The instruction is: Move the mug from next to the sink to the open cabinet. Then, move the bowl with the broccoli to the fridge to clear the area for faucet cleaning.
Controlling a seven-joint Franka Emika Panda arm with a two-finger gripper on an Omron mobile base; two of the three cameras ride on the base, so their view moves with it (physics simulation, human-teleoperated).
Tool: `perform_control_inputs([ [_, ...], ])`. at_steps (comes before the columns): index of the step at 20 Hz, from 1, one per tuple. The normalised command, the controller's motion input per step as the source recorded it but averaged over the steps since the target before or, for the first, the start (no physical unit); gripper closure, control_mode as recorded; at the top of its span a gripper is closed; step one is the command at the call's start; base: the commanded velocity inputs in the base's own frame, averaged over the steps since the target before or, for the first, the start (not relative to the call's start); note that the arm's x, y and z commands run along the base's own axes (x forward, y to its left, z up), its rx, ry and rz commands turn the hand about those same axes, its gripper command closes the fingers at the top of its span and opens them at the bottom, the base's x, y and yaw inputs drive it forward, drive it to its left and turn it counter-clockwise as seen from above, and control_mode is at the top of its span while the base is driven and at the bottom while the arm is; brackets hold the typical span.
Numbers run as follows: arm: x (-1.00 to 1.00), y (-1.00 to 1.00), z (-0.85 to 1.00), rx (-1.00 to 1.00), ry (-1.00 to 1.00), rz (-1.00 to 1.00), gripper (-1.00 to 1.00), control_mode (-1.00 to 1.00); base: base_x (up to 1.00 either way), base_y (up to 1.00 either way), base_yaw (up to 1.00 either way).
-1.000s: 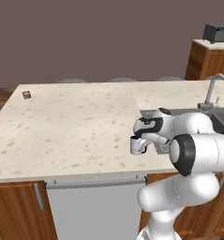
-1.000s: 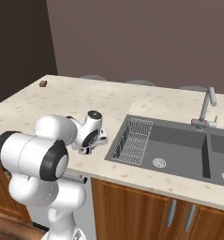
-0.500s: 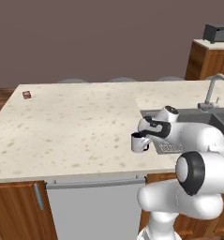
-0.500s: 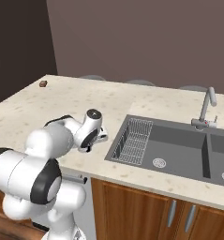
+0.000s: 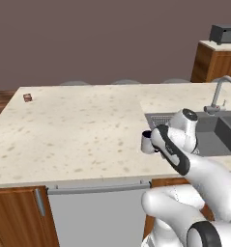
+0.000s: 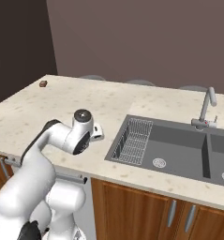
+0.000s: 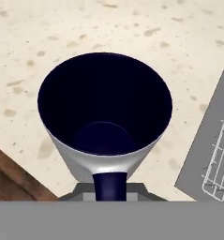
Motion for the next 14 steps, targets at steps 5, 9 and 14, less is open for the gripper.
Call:
perform_control_inputs([
  [5,-0.26,-0.04,0.22,0.03,-0.02,-0.20,1.00,1.00,-0.36,-0.05,-0.42],
  [9,0.00,0.00,0.00,0.00,0.00,0.00,1.00,1.00,-0.40,0.00,-0.79],
  [14,0.00,0.00,0.00,0.00,0.00,0.00,1.00,1.00,-0.23,0.00,-0.79],
])
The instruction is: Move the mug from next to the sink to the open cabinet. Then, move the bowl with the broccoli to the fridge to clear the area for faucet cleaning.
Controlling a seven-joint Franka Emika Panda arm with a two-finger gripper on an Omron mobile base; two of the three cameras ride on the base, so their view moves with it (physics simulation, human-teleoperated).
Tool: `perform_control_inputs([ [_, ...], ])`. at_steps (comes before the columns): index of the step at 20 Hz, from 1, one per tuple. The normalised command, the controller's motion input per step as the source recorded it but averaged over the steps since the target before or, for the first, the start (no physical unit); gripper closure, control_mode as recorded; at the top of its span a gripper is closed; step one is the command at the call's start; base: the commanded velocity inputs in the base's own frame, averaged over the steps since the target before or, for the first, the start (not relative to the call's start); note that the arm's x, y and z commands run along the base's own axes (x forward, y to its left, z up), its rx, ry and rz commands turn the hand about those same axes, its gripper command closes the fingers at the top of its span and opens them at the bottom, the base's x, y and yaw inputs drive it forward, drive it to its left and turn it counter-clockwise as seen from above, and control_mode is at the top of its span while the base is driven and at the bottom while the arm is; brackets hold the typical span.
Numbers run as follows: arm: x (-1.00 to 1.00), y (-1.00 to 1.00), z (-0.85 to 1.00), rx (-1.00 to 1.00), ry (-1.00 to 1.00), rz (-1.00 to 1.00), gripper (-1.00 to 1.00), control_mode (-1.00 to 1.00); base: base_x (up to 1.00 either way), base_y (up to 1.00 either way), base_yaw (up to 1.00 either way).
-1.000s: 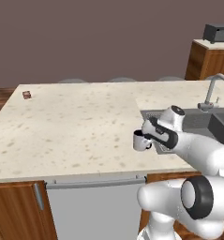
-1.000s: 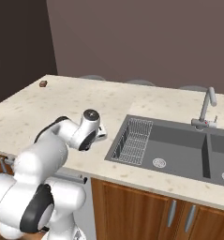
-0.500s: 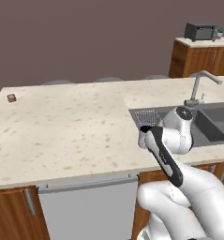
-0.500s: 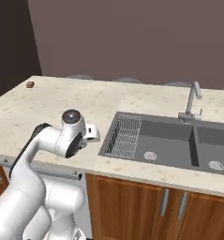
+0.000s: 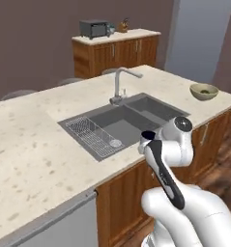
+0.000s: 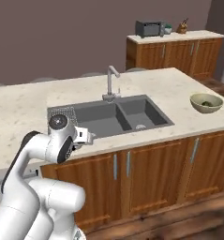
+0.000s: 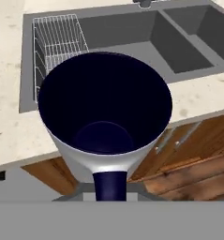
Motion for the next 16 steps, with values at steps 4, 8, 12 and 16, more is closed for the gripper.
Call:
perform_control_inputs([
  [4,0.00,0.00,0.00,0.00,0.00,0.00,1.00,1.00,-0.11,-0.10,-0.75],
  [8,0.00,0.00,0.00,0.00,0.00,0.00,1.00,1.00,0.00,-0.34,-0.77],
  [12,0.00,0.00,0.00,0.00,0.00,0.00,1.00,1.00,0.17,-0.42,-0.74],
  [16,0.00,0.00,0.00,0.00,0.00,0.00,1.00,1.00,0.52,-0.45,-0.69],
])
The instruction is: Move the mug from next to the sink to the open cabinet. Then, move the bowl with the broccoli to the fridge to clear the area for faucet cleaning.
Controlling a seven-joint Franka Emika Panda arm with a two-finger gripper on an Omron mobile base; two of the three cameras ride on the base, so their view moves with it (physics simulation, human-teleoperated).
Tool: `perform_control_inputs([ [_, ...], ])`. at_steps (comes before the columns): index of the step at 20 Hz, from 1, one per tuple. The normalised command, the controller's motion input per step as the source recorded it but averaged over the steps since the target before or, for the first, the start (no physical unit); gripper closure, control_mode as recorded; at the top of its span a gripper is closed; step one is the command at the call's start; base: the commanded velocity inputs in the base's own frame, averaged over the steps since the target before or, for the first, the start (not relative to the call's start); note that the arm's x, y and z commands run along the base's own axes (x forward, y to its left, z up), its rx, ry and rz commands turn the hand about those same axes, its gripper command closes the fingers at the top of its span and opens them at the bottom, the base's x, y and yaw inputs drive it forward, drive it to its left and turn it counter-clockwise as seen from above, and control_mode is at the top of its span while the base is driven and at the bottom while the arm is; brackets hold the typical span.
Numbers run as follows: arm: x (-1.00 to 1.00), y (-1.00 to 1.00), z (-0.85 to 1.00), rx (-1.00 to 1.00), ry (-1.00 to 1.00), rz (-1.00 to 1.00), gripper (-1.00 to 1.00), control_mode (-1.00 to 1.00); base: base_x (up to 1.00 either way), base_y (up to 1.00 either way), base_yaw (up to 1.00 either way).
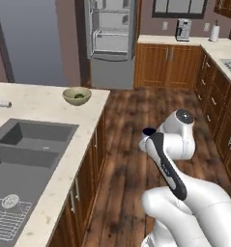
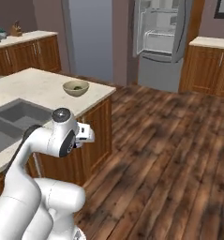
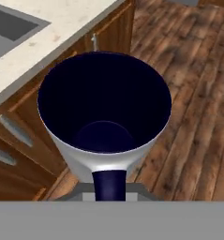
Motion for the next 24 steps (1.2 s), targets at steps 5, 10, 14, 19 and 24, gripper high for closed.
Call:
perform_control_inputs([
  [5,0.00,0.00,0.00,0.00,0.00,0.00,1.00,1.00,0.74,-0.29,-0.63],
  [10,0.00,0.00,0.00,0.00,0.00,0.00,1.00,1.00,0.98,-0.02,-0.35],
  [14,0.00,0.00,0.00,0.00,0.00,0.00,1.00,1.00,1.00,0.00,-0.12],
  [19,0.00,0.00,0.00,0.00,0.00,0.00,1.00,1.00,1.00,0.00,-0.15],
  [24,0.00,0.00,0.00,0.00,0.00,0.00,1.00,1.00,1.00,0.00,-0.34],
])
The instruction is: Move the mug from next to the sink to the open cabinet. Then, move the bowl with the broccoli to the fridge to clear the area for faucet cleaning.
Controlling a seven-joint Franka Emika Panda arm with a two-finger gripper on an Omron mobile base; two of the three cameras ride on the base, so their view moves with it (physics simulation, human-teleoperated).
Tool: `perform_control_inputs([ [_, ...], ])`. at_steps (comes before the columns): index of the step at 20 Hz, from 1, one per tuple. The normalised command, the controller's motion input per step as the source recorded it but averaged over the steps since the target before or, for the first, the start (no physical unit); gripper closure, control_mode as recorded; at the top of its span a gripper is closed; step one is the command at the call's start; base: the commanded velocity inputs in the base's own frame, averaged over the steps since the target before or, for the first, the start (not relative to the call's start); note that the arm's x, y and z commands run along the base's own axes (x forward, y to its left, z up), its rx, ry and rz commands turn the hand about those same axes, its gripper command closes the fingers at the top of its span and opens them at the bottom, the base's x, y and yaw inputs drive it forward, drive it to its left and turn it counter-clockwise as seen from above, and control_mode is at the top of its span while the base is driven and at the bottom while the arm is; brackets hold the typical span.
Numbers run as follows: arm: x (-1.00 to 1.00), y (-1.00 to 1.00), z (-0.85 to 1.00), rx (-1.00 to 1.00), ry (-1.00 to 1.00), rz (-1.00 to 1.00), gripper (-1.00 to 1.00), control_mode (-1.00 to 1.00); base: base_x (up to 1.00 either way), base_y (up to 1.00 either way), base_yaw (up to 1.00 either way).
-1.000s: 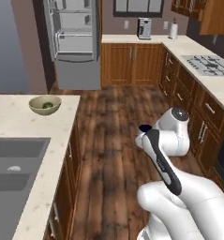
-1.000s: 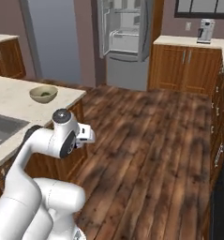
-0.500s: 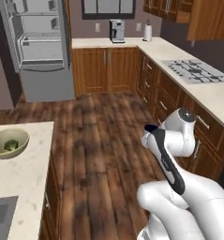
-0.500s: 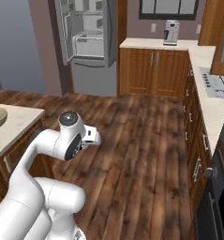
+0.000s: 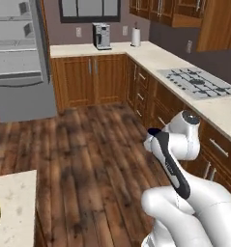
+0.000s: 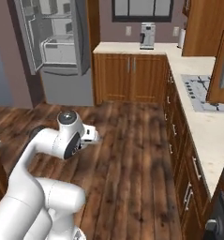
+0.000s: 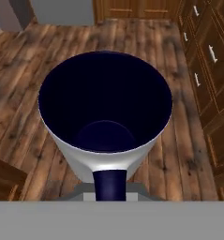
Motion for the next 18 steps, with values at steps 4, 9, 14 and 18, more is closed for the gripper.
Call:
perform_control_inputs([
  [4,0.00,0.00,0.00,0.00,0.00,0.00,1.00,1.00,1.00,0.00,-0.49],
  [9,0.00,0.00,0.00,0.00,0.00,0.00,1.00,1.00,0.98,-0.01,-0.60],
  [14,0.00,0.00,0.00,0.00,0.00,0.00,1.00,1.00,0.73,-0.12,-0.73],
  [18,0.00,0.00,0.00,0.00,0.00,0.00,1.00,1.00,0.64,-0.03,-0.78],
])
